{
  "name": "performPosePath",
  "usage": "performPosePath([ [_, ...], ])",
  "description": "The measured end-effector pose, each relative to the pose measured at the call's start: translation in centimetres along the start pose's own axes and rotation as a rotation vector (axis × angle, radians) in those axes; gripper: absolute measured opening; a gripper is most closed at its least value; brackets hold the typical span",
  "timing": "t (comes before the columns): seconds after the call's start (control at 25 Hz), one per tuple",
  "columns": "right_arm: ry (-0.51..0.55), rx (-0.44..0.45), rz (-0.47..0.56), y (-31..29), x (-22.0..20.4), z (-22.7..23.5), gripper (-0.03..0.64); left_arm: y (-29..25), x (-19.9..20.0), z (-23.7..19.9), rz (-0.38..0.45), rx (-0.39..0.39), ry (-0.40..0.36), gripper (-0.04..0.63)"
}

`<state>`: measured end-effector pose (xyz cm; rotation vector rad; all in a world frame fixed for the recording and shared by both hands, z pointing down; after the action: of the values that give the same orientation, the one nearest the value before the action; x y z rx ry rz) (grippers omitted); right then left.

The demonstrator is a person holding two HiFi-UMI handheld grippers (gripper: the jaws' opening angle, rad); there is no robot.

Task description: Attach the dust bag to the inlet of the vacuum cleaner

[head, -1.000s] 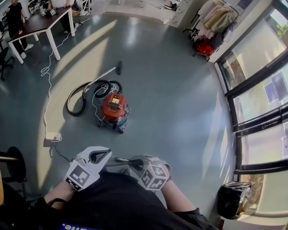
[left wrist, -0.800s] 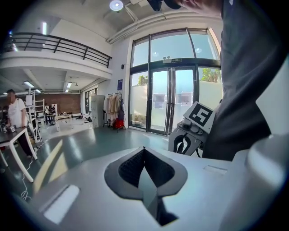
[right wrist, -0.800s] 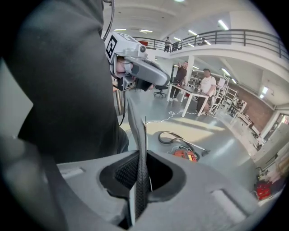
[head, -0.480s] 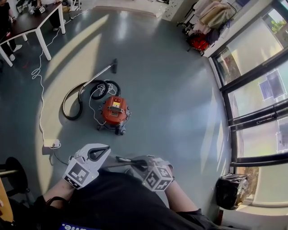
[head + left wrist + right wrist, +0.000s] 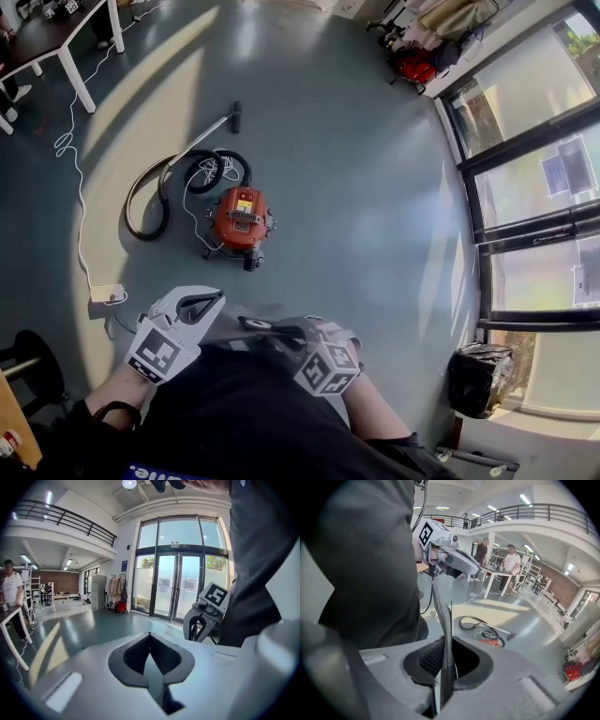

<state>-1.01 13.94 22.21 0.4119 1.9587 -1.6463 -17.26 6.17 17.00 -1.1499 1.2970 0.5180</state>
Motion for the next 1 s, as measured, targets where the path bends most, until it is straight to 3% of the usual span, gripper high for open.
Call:
performPosePath([
  [0.64, 0.091, 0.069, 0.092, 0.7, -4.9, 2.5, 0.017, -4.6, 1.6, 2.9, -0.059, 0.138, 0.013, 0.012],
  [1.0, 0.084, 0.072, 0.093, -1.3, -7.6, 2.9, 0.017, -6.2, 1.2, 1.9, -0.097, 0.161, -0.024, 0.012],
])
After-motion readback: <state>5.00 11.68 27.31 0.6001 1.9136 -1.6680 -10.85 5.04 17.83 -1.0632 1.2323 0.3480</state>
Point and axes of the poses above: the fingertips, and each gripper's own axes: y backward along the fingers, z to its right, x out of its top, the point moved 6 cm from there along y, backward along the fingers, and after that the axes turned 3 degrees about y, right-handed, at the moved point
